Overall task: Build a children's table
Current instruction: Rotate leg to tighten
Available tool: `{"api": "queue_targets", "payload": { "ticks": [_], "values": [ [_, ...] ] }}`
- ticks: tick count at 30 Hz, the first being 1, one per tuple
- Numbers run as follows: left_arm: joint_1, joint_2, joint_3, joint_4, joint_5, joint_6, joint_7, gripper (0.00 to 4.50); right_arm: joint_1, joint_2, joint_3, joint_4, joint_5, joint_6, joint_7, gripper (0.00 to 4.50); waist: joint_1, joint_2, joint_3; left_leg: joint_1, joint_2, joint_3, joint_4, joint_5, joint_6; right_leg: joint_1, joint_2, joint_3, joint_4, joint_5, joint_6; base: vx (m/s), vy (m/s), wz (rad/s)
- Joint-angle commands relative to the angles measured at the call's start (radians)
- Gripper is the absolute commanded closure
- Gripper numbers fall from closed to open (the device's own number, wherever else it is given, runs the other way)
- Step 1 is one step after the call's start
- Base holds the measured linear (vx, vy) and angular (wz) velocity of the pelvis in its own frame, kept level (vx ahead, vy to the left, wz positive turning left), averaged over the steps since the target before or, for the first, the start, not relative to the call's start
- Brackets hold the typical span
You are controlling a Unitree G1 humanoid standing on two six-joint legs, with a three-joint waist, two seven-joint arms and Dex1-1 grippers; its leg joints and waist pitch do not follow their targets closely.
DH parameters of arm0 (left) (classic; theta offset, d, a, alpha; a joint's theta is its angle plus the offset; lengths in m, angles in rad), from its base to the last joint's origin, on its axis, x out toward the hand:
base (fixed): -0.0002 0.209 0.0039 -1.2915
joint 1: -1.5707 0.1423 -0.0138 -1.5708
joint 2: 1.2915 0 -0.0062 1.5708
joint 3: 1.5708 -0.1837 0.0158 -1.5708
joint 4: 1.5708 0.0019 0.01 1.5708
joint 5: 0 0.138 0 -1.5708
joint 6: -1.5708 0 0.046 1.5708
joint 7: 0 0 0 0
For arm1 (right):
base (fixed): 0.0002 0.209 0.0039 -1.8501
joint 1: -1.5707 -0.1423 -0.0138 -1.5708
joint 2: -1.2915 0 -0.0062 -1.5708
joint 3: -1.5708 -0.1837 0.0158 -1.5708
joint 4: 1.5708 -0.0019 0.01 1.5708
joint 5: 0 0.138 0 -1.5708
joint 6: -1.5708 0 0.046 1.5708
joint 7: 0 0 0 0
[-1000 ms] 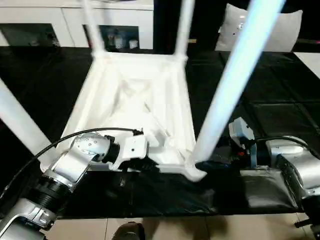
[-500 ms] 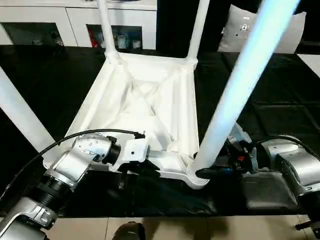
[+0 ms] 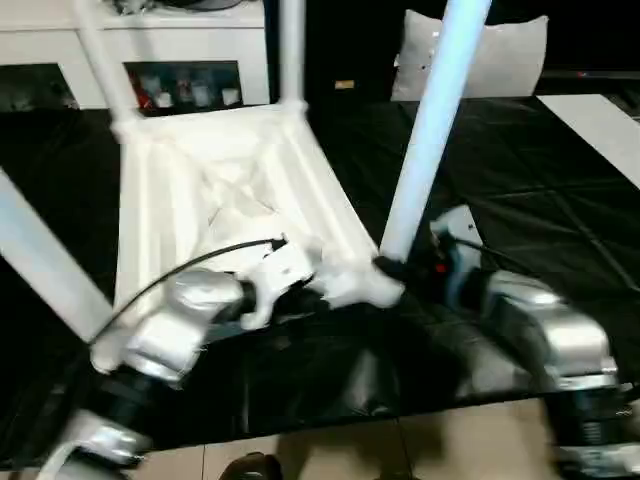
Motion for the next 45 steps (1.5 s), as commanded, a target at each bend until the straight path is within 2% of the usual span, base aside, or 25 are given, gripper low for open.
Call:
{"api": "queue_targets", "payload": {
  "ticks": [1, 5, 6, 7, 8, 9, 14, 17, 18, 19, 20, 23, 24, 28, 29, 30, 31, 33, 36, 38, 39, 43, 45],
  "values": [
    [-0.011, -0.078, -0.028, -0.056, -0.036, 0.012, 0.049, 4.5, 0.01, 0.047, 0.056, 0.038, -0.015, 0.016, -0.062, 1.93, 0.003, -0.002, -0.053, 0.039, 0.111, -0.066, -0.095, -0.353, -0.094, 0.0, -0.098, 0.066, -0.097, -0.252, -0.187, 0.0, 0.0, 0.0],
    [-0.011, -0.105, -0.045, -0.078, -0.02, 0.034, 0.065, 4.5, 0.034, 0.08, 0.056, 0.002, -0.004, 0.004, -0.068, 1.71, 0.007, 0.001, -0.06, 0.034, 0.11, -0.061, -0.093, -0.273, -0.059, 0.009, -0.091, 0.063, -0.089, -0.118, -0.19, 0.0, 0.0, 0.0],
    [-0.01, -0.099, -0.049, -0.08, -0.014, 0.029, 0.061, 4.5, 0.041, 0.077, 0.06, -0.013, -0.006, 0.01, -0.063, 1.46, 0.01, 0.003, -0.064, 0.032, 0.108, -0.059, -0.09, -0.22, -0.033, 0.015, -0.087, 0.059, -0.082, -0.03, -0.198, 0.0, 0.0, 0.0],
    [-0.01, -0.094, -0.049, -0.079, -0.011, 0.026, 0.058, 4.5, 0.045, 0.071, 0.061, -0.023, -0.006, 0.006, -0.052, 1.46, 0.01, 0.002, -0.064, 0.031, 0.107, -0.058, -0.089, -0.207, -0.024, 0.017, -0.087, 0.059, -0.081, -0.007, -0.201, 0.0, 0.0, 0.0],
    [-0.011, -0.082, -0.047, -0.075, -0.01, 0.01, 0.048, 4.5, 0.052, 0.052, 0.056, -0.03, -0.003, -0.005, -0.034, 1.32, 0.01, 0.007, -0.064, 0.03, 0.106, -0.058, -0.088, -0.197, -0.014, 0.018, -0.087, 0.057, -0.08, 0.018, -0.207, 0.0, 0.0, 0.0],
    [-0.011, -0.082, -0.047, -0.075, -0.01, 0.01, 0.048, 4.5, 0.052, 0.052, 0.056, -0.03, -0.003, -0.005, -0.034, 1.15, 0.01, 0.005, -0.063, 0.03, 0.107, -0.058, -0.088, -0.197, -0.008, 0.019, -0.087, 0.057, -0.08, 0.022, -0.208, 0.0, 0.0, 0.0],
    [-0.015, -0.016, -0.038, -0.047, -0.003, -0.054, -0.015, 4.5, 0.066, -0.078, 0.032, -0.025, 0.041, -0.087, 0.128, 0.79, 0.015, 0.005, -0.062, 0.032, 0.11, -0.058, -0.086, -0.221, 0.005, 0.024, -0.089, 0.056, -0.085, -0.011, -0.214, 0.0, 0.0, 0.0],
    [-0.019, 0.01, -0.039, -0.034, -0.01, -0.088, -0.051, 4.5, 0.063, -0.129, 0.022, -0.027, 0.053, -0.097, 0.201, 0.45, 0.015, 0.004, -0.061, 0.031, 0.11, -0.057, -0.083, -0.206, 0.026, 0.025, -0.09, 0.055, -0.083, -0.003, -0.226, 0.0, 0.0, 0.0],
    [-0.02, 0.031, -0.044, -0.027, -0.011, -0.12, -0.082, 4.5, 0.059, -0.159, 0.022, -0.023, 0.06, -0.11, 0.252, 0.45, 0.013, 0.001, -0.062, 0.03, 0.11, -0.057, -0.082, -0.194, 0.031, 0.025, -0.089, 0.055, -0.081, 0.01, -0.233, 0.0, 0.0, 0.0],
    [-0.02, 0.053, -0.05, -0.023, -0.019, -0.149, -0.124, 4.5, 0.054, -0.195, 0.027, -0.021, 0.066, -0.117, 0.306, 0.35, 0.013, -0.002, -0.062, 0.029, 0.108, -0.056, -0.08, -0.189, 0.036, 0.026, -0.09, 0.054, -0.081, 0.012, -0.237, 0.0, 0.0, 0.0],
    [-0.021, 0.078, -0.057, -0.022, -0.029, -0.175, -0.174, 4.5, 0.048, -0.24, 0.039, -0.015, 0.068, -0.133, 0.375, 0.2, 0.018, -0.001, -0.065, 0.03, 0.108, -0.056, -0.076, -0.177, 0.048, 0.029, -0.092, 0.053, -0.079, 0.02, -0.24, 0.0, 0.0, 0.0],
    [-0.028, 0.117, -0.075, -0.014, -0.029, -0.216, -0.236, 4.5, 0.034, -0.305, 0.078, 0.011, 0.051, -0.162, 0.45, 0.04, 0.021, 0.0, -0.065, 0.031, 0.109, -0.054, -0.074, -0.154, 0.065, 0.026, -0.086, 0.049, -0.073, 0.051, -0.253, 0.0, 0.0, 0.0],
    [-0.032, 0.138, -0.087, -0.006, -0.029, -0.247, -0.276, 4.5, 0.026, -0.34, 0.106, 0.025, 0.044, -0.184, 0.506, 0.04, 0.024, -0.001, -0.065, 0.032, 0.111, -0.054, -0.073, -0.154, 0.07, 0.025, -0.088, 0.049, -0.073, 0.051, -0.259, 0.0, 0.0, 0.0],
    [-0.036, 0.176, -0.112, -0.004, -0.028, -0.291, -0.356, 4.5, 0.015, -0.373, 0.136, 0.042, 0.057, -0.21, 0.615, 0.04, 0.035, -0.002, -0.067, 0.036, 0.115, -0.051, -0.072, -0.156, 0.072, 0.023, -0.088, 0.048, -0.069, 0.045, -0.274, 0.0, 0.0, 0.0],
    [-0.036, 0.179, -0.114, -0.004, -0.028, -0.294, -0.361, 4.5, 0.014, -0.375, 0.138, 0.044, 0.057, -0.213, 0.623, 0.3, 0.036, 0.0, -0.067, 0.035, 0.116, -0.051, -0.072, -0.153, 0.073, 0.023, -0.088, 0.048, -0.065, 0.051, -0.28, 0.0, 0.0, 0.0],
    [-0.04, 0.188, -0.119, 0.002, -0.027, -0.309, -0.38, 4.5, 0.008, -0.38, 0.144, 0.055, 0.059, -0.225, 0.649, 0.38, 0.038, 0.001, -0.067, 0.035, 0.117, -0.052, -0.072, -0.154, 0.071, 0.022, -0.089, 0.048, -0.065, 0.049, -0.28, 0.0, 0.0, 0.0],
    [-0.046, 0.202, -0.129, 0.008, -0.027, -0.33, -0.409, 4.5, 0.0, -0.387, 0.155, 0.066, 0.07, -0.23, 0.694, 0.38, 0.038, -0.004, -0.066, 0.035, 0.117, -0.051, -0.073, -0.164, 0.067, 0.022, -0.089, 0.048, -0.065, 0.038, -0.284, 0.0, 0.0, 0.0],
    [-0.055, 0.219, -0.141, 0.023, -0.028, -0.364, -0.447, 4.5, -0.012, -0.399, 0.174, 0.082, 0.087, -0.237, 0.753, 0.57, 0.047, -0.001, -0.063, 0.035, 0.118, -0.05, -0.074, -0.201, 0.053, 0.021, -0.093, 0.051, -0.071, -0.017, -0.282, 0.0, 0.0, 0.0],
    [-0.065, 0.228, -0.146, 0.037, -0.027, -0.383, -0.473, 4.5, -0.015, -0.41, 0.193, 0.079, 0.109, -0.222, 0.806, 0.86, 0.055, -0.002, -0.063, 0.038, 0.12, -0.051, -0.077, -0.225, 0.036, 0.018, -0.093, 0.051, -0.072, -0.051, -0.276, 0.0, 0.0, 0.0],
    [-0.069, 0.229, -0.146, 0.046, -0.024, -0.391, -0.481, 4.5, -0.014, -0.415, 0.203, 0.078, 0.109, -0.218, 0.827, 0.91, 0.057, -0.002, -0.063, 0.039, 0.12, -0.051, -0.078, -0.233, 0.027, 0.016, -0.094, 0.051, -0.071, -0.054, -0.276, 0.0, 0.0, 0.0],
    [-0.071, 0.228, -0.145, 0.052, -0.022, -0.395, -0.482, 4.5, -0.011, -0.417, 0.208, 0.074, 0.111, -0.211, 0.837, 1.2, 0.058, -0.001, -0.063, 0.038, 0.121, -0.053, -0.079, -0.232, 0.021, 0.017, -0.095, 0.051, -0.069, -0.049, -0.276, 0.0, 0.0, 0.0],
    [-0.075, 0.228, -0.146, 0.062, -0.021, -0.403, -0.485, 4.5, -0.006, -0.414, 0.214, 0.069, 0.122, -0.201, 0.855, 1.31, 0.058, -0.003, -0.063, 0.037, 0.119, -0.052, -0.08, -0.236, 0.016, 0.017, -0.097, 0.052, -0.07, -0.049, -0.276, 0.0, 0.0, 0.0],
    [-0.075, 0.227, -0.147, 0.068, -0.022, -0.407, -0.485, 4.5, -0.004, -0.413, 0.216, 0.072, 0.126, -0.201, 0.863, 1.58, 0.058, -0.004, -0.063, 0.036, 0.119, -0.052, -0.078, -0.234, 0.019, 0.017, -0.098, 0.053, -0.071, -0.049, -0.278, 0.0, 0.0, 0.0]
  ]
}}
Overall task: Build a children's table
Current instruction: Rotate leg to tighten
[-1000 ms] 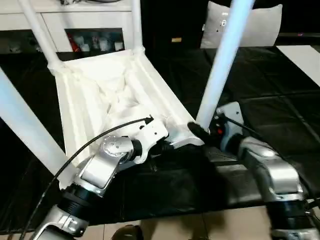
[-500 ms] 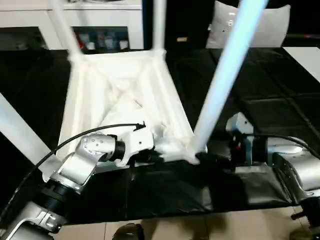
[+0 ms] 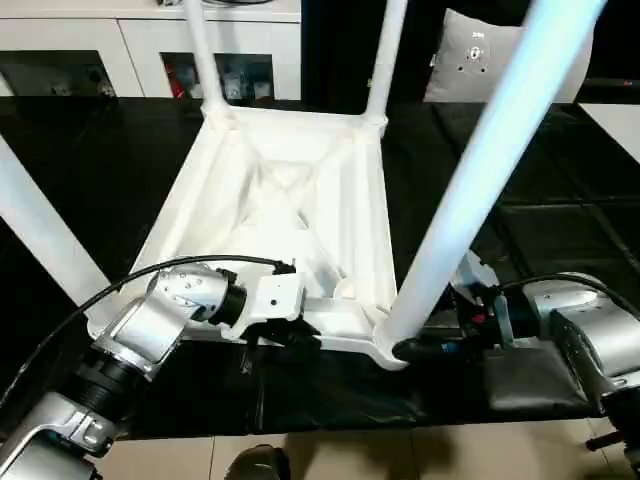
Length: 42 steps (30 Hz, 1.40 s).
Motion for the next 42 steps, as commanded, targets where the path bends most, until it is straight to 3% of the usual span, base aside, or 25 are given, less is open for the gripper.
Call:
{"api": "queue_targets", "payload": {
  "ticks": [1, 8, 11, 12, 15, 18, 19, 21, 25, 26, 28, 29, 30, 32, 35, 37, 40, 42],
  "values": [
    [-0.017, -0.004, -0.027, -0.001, 0.01, -0.027, -0.022, 4.5, -0.004, -0.006, 0.013, -0.009, 0.016, 0.005, 0.03, 1.58, -0.007, -0.005, -0.065, 0.043, 0.118, -0.053, -0.081, -0.232, 0.017, 0.017, -0.097, 0.056, -0.066, -0.056, -0.276, 0.0, 0.0, 0.0],
    [-0.01, -0.011, -0.014, 0.004, 0.005, -0.005, -0.011, 4.5, 0.014, 0.015, -0.009, -0.028, 0.042, 0.022, 0.005, 2.17, -0.007, -0.006, -0.064, 0.042, 0.118, -0.053, -0.082, -0.226, 0.023, 0.016, -0.097, 0.055, -0.066, -0.063, -0.275, 0.0, 0.0, 0.0],
    [0.003, -0.039, 0.015, -0.029, -0.01, 0.1, 0.059, 4.5, 0.025, 0.1, -0.058, -0.046, 0.025, 0.068, -0.202, 2.34, -0.009, -0.005, -0.06, 0.041, 0.119, -0.055, -0.086, -0.243, 0.008, 0.013, -0.097, 0.057, -0.068, -0.096, -0.271, 0.0, 0.0, 0.0],
    [0.005, -0.047, 0.021, -0.037, -0.011, 0.126, 0.078, 4.5, 0.027, 0.119, -0.065, -0.048, 0.014, 0.073, -0.248, 2.34, -0.017, -0.007, -0.056, 0.045, 0.116, -0.057, -0.091, -0.297, -0.024, 0.009, -0.099, 0.059, -0.076, -0.184, -0.257, 0.0, 0.0, 0.0],
    [0.021, -0.097, 0.048, -0.073, -0.016, 0.239, 0.171, 4.5, 0.036, 0.19, -0.092, -0.074, 0.009, 0.158, -0.393, 2.43, -0.035, -0.007, -0.049, 0.045, 0.116, -0.068, -0.094, -0.364, -0.069, 0.008, -0.107, 0.064, -0.088, -0.316, -0.223, 0.0, 0.0, 0.0],
    [0.031, -0.172, 0.069, -0.082, -0.008, 0.313, 0.285, 4.5, 0.029, 0.272, -0.118, -0.069, -0.039, 0.222, -0.567, 2.48, -0.052, -0.005, -0.049, 0.046, 0.113, -0.071, -0.096, -0.395, -0.095, 0.001, -0.103, 0.064, -0.091, -0.336, -0.205, 0.0, 0.0, 0.0],
    [0.031, -0.179, 0.07, -0.082, -0.007, 0.319, 0.295, 4.5, 0.029, 0.279, -0.121, -0.068, -0.044, 0.226, -0.581, 2.48, -0.057, -0.007, -0.048, 0.044, 0.114, -0.071, -0.099, -0.389, -0.097, 0.002, -0.103, 0.065, -0.09, -0.325, -0.202, 0.0, 0.0, 0.0],
    [0.027, -0.269, 0.098, -0.077, 0.003, 0.376, 0.422, 4.5, 0.02, 0.376, -0.16, -0.059, -0.096, 0.259, -0.766, 2.5, -0.068, -0.01, -0.051, 0.037, 0.111, -0.071, -0.1, -0.353, -0.098, 0.003, -0.099, 0.064, -0.088, -0.286, -0.197, 0.0, 0.0, 0.0],
    [0.004, -0.369, 0.126, -0.05, 0.028, 0.41, 0.564, 4.5, 0.018, 0.459, -0.163, -0.045, -0.147, 0.229, -0.939, 2.51, -0.071, -0.011, -0.051, 0.041, 0.107, -0.065, -0.094, -0.319, -0.071, 0.001, -0.1, 0.067, -0.097, -0.255, -0.188, 0.0, 0.0, 0.0],
    [0.001, -0.378, 0.127, -0.045, 0.034, 0.411, 0.578, 4.5, 0.019, 0.463, -0.158, -0.043, -0.151, 0.212, -0.946, 1.84, -0.069, -0.011, -0.053, 0.041, 0.107, -0.062, -0.093, -0.294, -0.056, 0.003, -0.097, 0.067, -0.097, -0.227, -0.182, 0.0, 0.0, 0.0],
    [0.009, -0.375, 0.091, -0.057, 0.054, 0.399, 0.568, 4.5, 0.033, 0.475, -0.158, -0.062, -0.129, 0.191, -0.919, 1.85, -0.064, -0.009, -0.056, 0.036, 0.107, -0.059, -0.092, -0.242, -0.026, 0.01, -0.094, 0.065, -0.093, -0.151, -0.18, 0.0, 0.0, 0.0],
    [0.016, -0.367, 0.079, -0.068, 0.056, 0.392, 0.556, 4.5, 0.041, 0.471, -0.163, -0.074, -0.121, 0.194, -0.905, 1.85, -0.06, -0.003, -0.059, 0.037, 0.107, -0.059, -0.091, -0.206, -0.008, 0.013, -0.09, 0.063, -0.087, -0.091, -0.186, 0.0, 0.0, 0.0],
    [0.02, -0.363, 0.074, -0.074, 0.056, 0.388, 0.548, 4.5, 0.046, 0.467, -0.166, -0.081, -0.118, 0.196, -0.897, 1.51, -0.058, -0.005, -0.061, 0.038, 0.108, -0.057, -0.091, -0.177, 0.01, 0.015, -0.085, 0.06, -0.083, -0.032, -0.192, 0.0, 0.0, 0.0],
    [0.027, -0.352, 0.072, -0.081, 0.067, 0.378, 0.542, 4.5, 0.056, 0.453, -0.183, -0.095, -0.118, 0.192, -0.879, 1.41, -0.057, -0.005, -0.061, 0.036, 0.107, -0.057, -0.09, -0.157, 0.029, 0.017, -0.085, 0.058, -0.079, 0.018, -0.205, 0.0, 0.0, 0.0],
    [0.026, -0.336, 0.071, -0.079, 0.076, 0.382, 0.537, 4.5, 0.059, 0.416, -0.201, -0.086, -0.116, 0.169, -0.862, 1.07, -0.056, -0.004, -0.059, 0.038, 0.109, -0.056, -0.091, -0.195, 0.027, 0.018, -0.089, 0.058, -0.086, -0.042, -0.216, 0.0, 0.0, 0.0],
    [0.026, -0.304, 0.075, -0.072, 0.071, 0.347, 0.5, 4.5, 0.067, 0.336, -0.2, -0.075, -0.108, 0.115, -0.769, 0.96, -0.053, -0.004, -0.058, 0.041, 0.11, -0.056, -0.092, -0.224, 0.012, 0.019, -0.089, 0.059, -0.091, -0.084, -0.206, 0.0, 0.0, 0.0],
    [0.027, -0.281, 0.069, -0.065, 0.075, 0.326, 0.475, 4.5, 0.069, 0.301, -0.208, -0.071, -0.099, 0.091, -0.72, 0.77, -0.054, -0.005, -0.059, 0.039, 0.111, -0.057, -0.092, -0.219, 0.013, 0.02, -0.088, 0.059, -0.088, -0.064, -0.206, 0.0, 0.0, 0.0],
    [0.036, -0.239, 0.058, -0.052, 0.077, 0.268, 0.428, 4.5, 0.08, 0.24, -0.216, -0.078, -0.078, 0.071, -0.628, 0.55, -0.053, -0.006, -0.062, 0.036, 0.108, -0.056, -0.086, -0.193, 0.033, 0.024, -0.09, 0.057, -0.085, -0.033, -0.215, 0.0, 0.0, 0.0]
  ]
}}
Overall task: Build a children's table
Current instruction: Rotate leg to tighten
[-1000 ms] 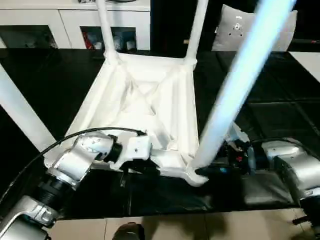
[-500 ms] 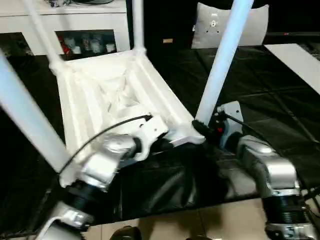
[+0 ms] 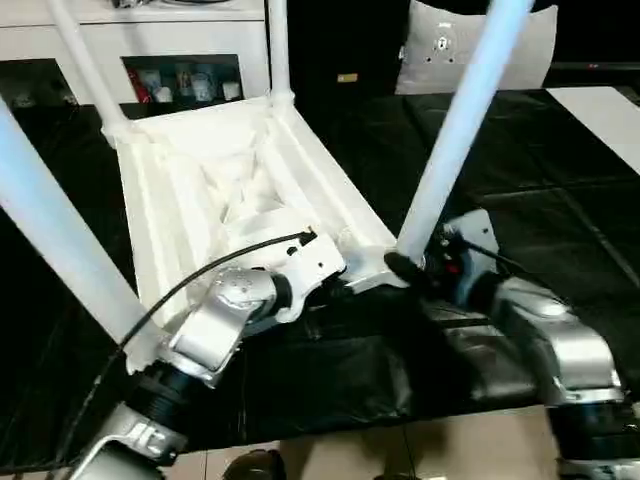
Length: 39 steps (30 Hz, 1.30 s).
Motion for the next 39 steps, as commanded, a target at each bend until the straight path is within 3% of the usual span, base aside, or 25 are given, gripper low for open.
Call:
{"api": "queue_targets", "payload": {
  "ticks": [1, 5, 7, 9, 11, 13, 17, 20, 23, 26, 27, 30, 31, 32, 34, 37, 39],
  "values": [
    [0.015, 0.022, -0.019, 0.008, -0.009, -0.077, -0.051, 4.5, 0.018, -0.04, -0.001, -0.005, 0.026, -0.016, 0.086, 0.51, 0.003, -0.009, -0.061, 0.033, 0.109, -0.056, -0.069, -0.189, 0.044, 0.03, -0.091, 0.057, -0.071, -0.025, -0.218, 0.0, 0.0, 0.0],
    [0.022, 0.067, -0.023, 0.025, -0.007, -0.181, -0.096, 4.5, 0.061, -0.102, -0.01, -0.066, 0.067, 0.004, 0.175, 0.12, 0.006, -0.015, -0.067, 0.03, 0.109, -0.056, -0.061, -0.142, 0.094, 0.034, -0.092, 0.053, -0.063, 0.046, -0.24, 0.0, 0.0, 0.0],
    [0.024, 0.1, -0.034, 0.025, -0.009, -0.191, -0.135, 4.5, 0.091, -0.143, -0.012, -0.09, 0.091, 0.005, 0.223, 0.08, 0.009, -0.013, -0.067, 0.031, 0.111, -0.055, -0.06, -0.148, 0.098, 0.032, -0.094, 0.053, -0.062, 0.029, -0.244, 0.0, 0.0, 0.0],
    [0.022, 0.134, -0.049, 0.035, 0.007, -0.215, -0.156, 4.5, 0.126, -0.184, -0.014, -0.116, 0.114, 0.034, 0.26, 0.04, 0.013, -0.018, -0.066, 0.033, 0.111, -0.055, -0.062, -0.164, 0.095, 0.033, -0.093, 0.052, -0.066, -0.016, -0.243, 0.0, 0.0, 0.0],
    [0.019, 0.165, -0.055, 0.053, 0.022, -0.272, -0.172, 4.5, 0.169, -0.223, -0.024, -0.155, 0.151, 0.08, 0.303, 0.04, 0.018, -0.014, -0.065, 0.037, 0.115, -0.055, -0.066, -0.189, 0.077, 0.028, -0.092, 0.053, -0.069, -0.06, -0.238, 0.0, 0.0, 0.0],
    [0.022, 0.187, -0.047, 0.071, 0.016, -0.336, -0.195, 4.5, 0.207, -0.242, -0.045, -0.187, 0.177, 0.067, 0.334, 0.04, 0.027, -0.015, -0.067, 0.037, 0.117, -0.056, -0.065, -0.207, 0.072, 0.03, -0.096, 0.056, -0.071, -0.071, -0.224, 0.0, 0.0, 0.0],
    [0.022, 0.223, -0.035, 0.108, -0.007, -0.453, -0.254, 4.5, 0.235, -0.228, -0.088, -0.19, 0.184, 0.025, 0.313, 0.04, 0.027, -0.013, -0.068, 0.039, 0.114, -0.056, -0.069, -0.236, 0.033, 0.024, -0.096, 0.054, -0.07, -0.095, -0.235, 0.0, 0.0, 0.0],
    [-0.012, 0.268, -0.029, 0.218, 0.03, -0.593, -0.226, 4.5, 0.259, -0.21, -0.079, -0.208, 0.178, -0.036, 0.287, 0.04, 0.029, -0.01, -0.073, 0.042, 0.114, -0.054, -0.068, -0.252, 0.014, 0.022, -0.097, 0.055, -0.069, -0.091, -0.231, 0.0, 0.0, 0.0],
    [-0.03, 0.285, -0.017, 0.28, 0.034, -0.637, -0.219, 4.5, 0.261, -0.185, -0.077, -0.221, 0.176, -0.042, 0.249, 0.04, 0.03, -0.012, -0.075, 0.041, 0.113, -0.056, -0.069, -0.243, 0.008, 0.023, -0.095, 0.053, -0.063, -0.064, -0.227, 0.0, 0.0, 0.0],
    [-0.028, 0.29, 0.022, 0.303, 0.008, -0.646, -0.213, 4.5, 0.259, -0.151, -0.075, -0.237, 0.195, -0.025, 0.234, 0.04, 0.027, -0.013, -0.073, 0.04, 0.114, -0.056, -0.071, -0.264, -0.005, 0.021, -0.098, 0.054, -0.062, -0.09, -0.231, 0.0, 0.0, 0.0],
    [-0.019, 0.284, 0.048, 0.293, -0.026, -0.634, -0.224, 4.06, 0.259, -0.135, -0.074, -0.246, 0.202, -0.016, 0.227, 0.0, 0.026, -0.012, -0.072, 0.041, 0.114, -0.056, -0.071, -0.276, -0.012, 0.021, -0.101, 0.055, -0.063, -0.109, -0.233, 0.0, 0.0, 0.0],
    [0.036, 0.264, 0.122, 0.19, -0.184, -0.56, -0.296, 3.8, 0.27, -0.066, -0.077, -0.274, 0.192, -0.022, 0.114, 0.0, 0.016, -0.011, -0.07, 0.038, 0.113, -0.058, -0.074, -0.281, -0.031, 0.014, -0.097, 0.055, -0.058, -0.115, -0.238, 0.0, 0.0, 0.0],
    [0.057, 0.248, 0.15, 0.145, -0.232, -0.528, -0.272, 3.8, 0.278, -0.039, -0.077, -0.291, 0.176, -0.031, 0.062, 0.0, 0.015, -0.005, -0.067, 0.04, 0.113, -0.058, -0.076, -0.287, -0.035, 0.011, -0.095, 0.055, -0.058, -0.113, -0.238, 0.0, 0.0, 0.0],
    [0.069, 0.239, 0.165, 0.123, -0.265, -0.515, -0.252, 3.68, 0.284, -0.022, -0.075, -0.304, 0.165, -0.038, 0.027, 0.0, 0.012, -0.007, -0.067, 0.042, 0.113, -0.055, -0.077, -0.297, -0.042, 0.008, -0.091, 0.055, -0.056, -0.095, -0.247, 0.0, 0.0, 0.0],
    [0.096, 0.215, 0.197, 0.074, -0.303, -0.459, -0.18, 3.53, 0.29, -0.003, -0.068, -0.329, 0.152, 0.047, -0.045, 0.0, 0.014, -0.006, -0.063, 0.045, 0.112, -0.054, -0.077, -0.325, -0.048, 0.006, -0.09, 0.057, -0.059, -0.122, -0.238, 0.0, 0.0, 0.0],
    [0.147, 0.18, 0.23, 0.005, -0.31, -0.375, -0.065, 3.35, 0.31, 0.035, -0.061, -0.371, 0.125, 0.082, -0.123, 0.0, 0.014, -0.007, -0.053, 0.04, 0.113, -0.057, -0.082, -0.359, -0.067, 0.006, -0.092, 0.062, -0.066, -0.195, -0.205, 0.0, 0.0, 0.0],
    [0.241, 0.099, 0.292, -0.107, -0.277, -0.287, 0.126, 3.24, 0.355, 0.116, -0.061, -0.444, 0.105, 0.105, -0.232, 0.0, 0.01, -0.01, -0.044, 0.04, 0.114, -0.061, -0.084, -0.393, -0.074, -0.001, -0.095, 0.066, -0.078, -0.26, -0.172, 0.0, 0.0, 0.0]
  ]
}}
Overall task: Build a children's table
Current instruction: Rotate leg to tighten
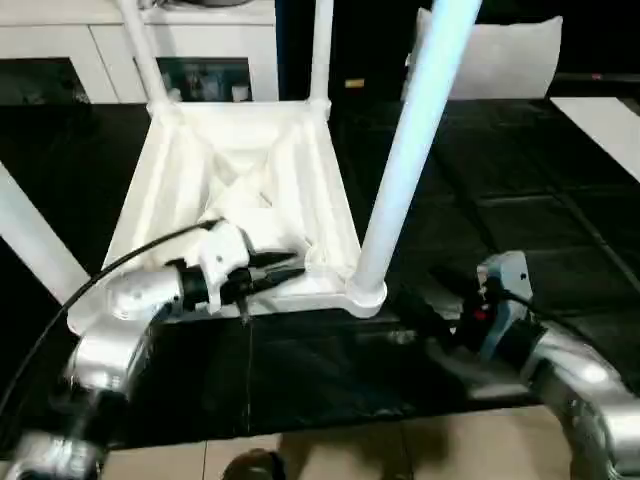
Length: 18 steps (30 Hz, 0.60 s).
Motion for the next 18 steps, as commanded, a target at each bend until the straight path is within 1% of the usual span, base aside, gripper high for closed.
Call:
{"api": "queue_targets", "payload": {
  "ticks": [1, 2, 3, 4, 5, 6, 7, 8, 9, 10, 11, 12, 13, 15, 17, 18],
  "values": [
    [0.047, -0.049, 0.039, -0.079, 0.023, 0.082, 0.138, 3.24, 0.023, 0.033, -0.001, -0.058, -0.018, 0.028, -0.082, 0.0, -0.006, -0.001, -0.042, 0.04, 0.111, -0.063, -0.095, -0.4, -0.075, 0.002, -0.093, 0.065, -0.092, -0.281, -0.166, 0.0, 0.0, 0.0],
    [0.047, -0.049, 0.039, -0.079, 0.023, 0.082, 0.138, 3.24, 0.023, 0.033, -0.001, -0.058, -0.018, 0.028, -0.082, 0.0, -0.007, -0.001, -0.042, 0.041, 0.11, -0.065, -0.094, -0.409, -0.078, 0.0, -0.095, 0.066, -0.097, -0.316, -0.148, 0.0, 0.0, 0.0],
    [0.093, -0.128, 0.09, -0.137, 0.041, 0.144, 0.298, 3.24, 0.045, 0.06, 0.029, -0.083, -0.047, 0.019, -0.138, 0.0, -0.01, -0.004, -0.037, 0.038, 0.111, -0.066, -0.097, -0.416, -0.085, 0.0, -0.092, 0.067, -0.101, -0.332, -0.131, 0.0, 0.0, 0.0],
    [0.104, -0.149, 0.101, -0.151, 0.053, 0.156, 0.347, 3.24, 0.05, 0.071, 0.035, -0.088, -0.051, 0.018, -0.156, 0.0, -0.012, -0.002, -0.038, 0.04, 0.113, -0.067, -0.097, -0.418, -0.092, 0.0, -0.09, 0.066, -0.098, -0.322, -0.129, 0.0, 0.0, 0.0],
    [0.112, -0.164, 0.108, -0.161, 0.062, 0.163, 0.381, 3.24, 0.053, 0.079, 0.039, -0.092, -0.054, 0.017, -0.168, 0.0, -0.016, -0.007, -0.032, 0.037, 0.11, -0.069, -0.099, -0.43, -0.091, -0.002, -0.088, 0.067, -0.103, -0.33, -0.12, 0.0, 0.0, 0.0],
    [0.13, -0.194, 0.118, -0.185, 0.071, 0.162, 0.433, 3.24, 0.054, 0.095, 0.044, -0.091, -0.061, 0.015, -0.192, 0.0, -0.018, -0.007, -0.032, 0.038, 0.108, -0.071, -0.098, -0.434, -0.089, -0.002, -0.091, 0.068, -0.108, -0.347, -0.11, 0.0, 0.0, 0.0],
    [0.141, -0.213, 0.122, -0.204, 0.073, 0.165, 0.463, 3.24, 0.051, 0.101, 0.048, -0.086, -0.068, 0.011, -0.205, 0.0, -0.019, -0.008, -0.03, 0.038, 0.108, -0.071, -0.099, -0.432, -0.087, -0.003, -0.09, 0.067, -0.111, -0.351, -0.104, 0.0, 0.0, 0.0],
    [0.164, -0.253, 0.119, -0.256, 0.08, 0.187, 0.527, 3.24, 0.044, 0.105, 0.061, -0.085, -0.088, 0.017, -0.22, 0.0, -0.021, -0.008, -0.028, 0.037, 0.11, -0.074, -0.103, -0.429, -0.086, -0.001, -0.085, 0.066, -0.11, -0.337, -0.098, 0.0, 0.0, 0.0],
    [0.173, -0.266, 0.114, -0.278, 0.082, 0.201, 0.546, 3.24, 0.04, 0.1, 0.07, -0.084, -0.103, 0.014, -0.221, 0.0, -0.023, -0.01, -0.029, 0.037, 0.11, -0.071, -0.104, -0.41, -0.085, 0.002, -0.081, 0.064, -0.109, -0.29, -0.099, 0.0, 0.0, 0.0],
    [0.181, -0.272, 0.105, -0.292, 0.089, 0.206, 0.551, 3.24, 0.037, 0.097, 0.074, -0.083, -0.111, 0.013, -0.219, 0.0, -0.023, -0.009, -0.03, 0.037, 0.11, -0.07, -0.104, -0.399, -0.082, 0.003, -0.08, 0.064, -0.108, -0.268, -0.099, 0.0, 0.0, 0.0],
    [0.181, -0.272, 0.105, -0.292, 0.089, 0.206, 0.551, 3.24, 0.037, 0.097, 0.074, -0.083, -0.111, 0.013, -0.219, 0.0, -0.022, -0.009, -0.029, 0.037, 0.108, -0.068, -0.103, -0.386, -0.075, 0.001, -0.076, 0.066, -0.108, -0.238, -0.095, 0.0, 0.0, 0.0],
    [0.195, -0.272, 0.088, -0.31, 0.112, 0.217, 0.555, 3.24, 0.033, 0.096, 0.074, -0.081, -0.112, 0.013, -0.223, 0.0, -0.024, -0.012, -0.03, 0.034, 0.106, -0.067, -0.102, -0.361, -0.067, 0.004, -0.075, 0.065, -0.104, -0.198, -0.094, 0.0, 0.0, 0.0],
    [0.198, -0.272, 0.085, -0.314, 0.119, 0.222, 0.557, 3.24, 0.032, 0.097, 0.072, -0.081, -0.111, 0.014, -0.225, 0.0, -0.022, -0.011, -0.03, 0.034, 0.106, -0.066, -0.102, -0.345, -0.061, 0.005, -0.074, 0.065, -0.103, -0.177, -0.094, 0.0, 0.0, 0.0],
    [0.205, -0.28, 0.08, -0.331, 0.118, 0.247, 0.57, 3.24, 0.03, 0.094, 0.071, -0.081, -0.109, 0.016, -0.236, 0.0, -0.022, -0.012, -0.032, 0.033, 0.104, -0.062, -0.096, -0.291, -0.038, 0.008, -0.073, 0.064, -0.097, -0.098, -0.107, 0.0, 0.0, 0.0],
    [0.211, -0.284, 0.076, -0.34, 0.12, 0.25, 0.578, 3.24, 0.029, 0.091, 0.072, -0.078, -0.111, 0.013, -0.242, 0.0, -0.022, -0.013, -0.031, 0.031, 0.103, -0.062, -0.096, -0.279, -0.029, 0.01, -0.073, 0.063, -0.097, -0.085, -0.112, 0.0, 0.0, 0.0],
    [0.214, -0.284, 0.072, -0.348, 0.129, 0.258, 0.588, 3.24, 0.03, 0.089, 0.073, -0.077, -0.113, 0.012, -0.245, 0.0, -0.025, -0.015, -0.041, 0.016, 0.097, -0.058, -0.078, -0.063, 0.031, 0.006, -0.061, 0.057, -0.073, 0.175, -0.161, 0.0, 0.0, 0.0]
  ]
}}
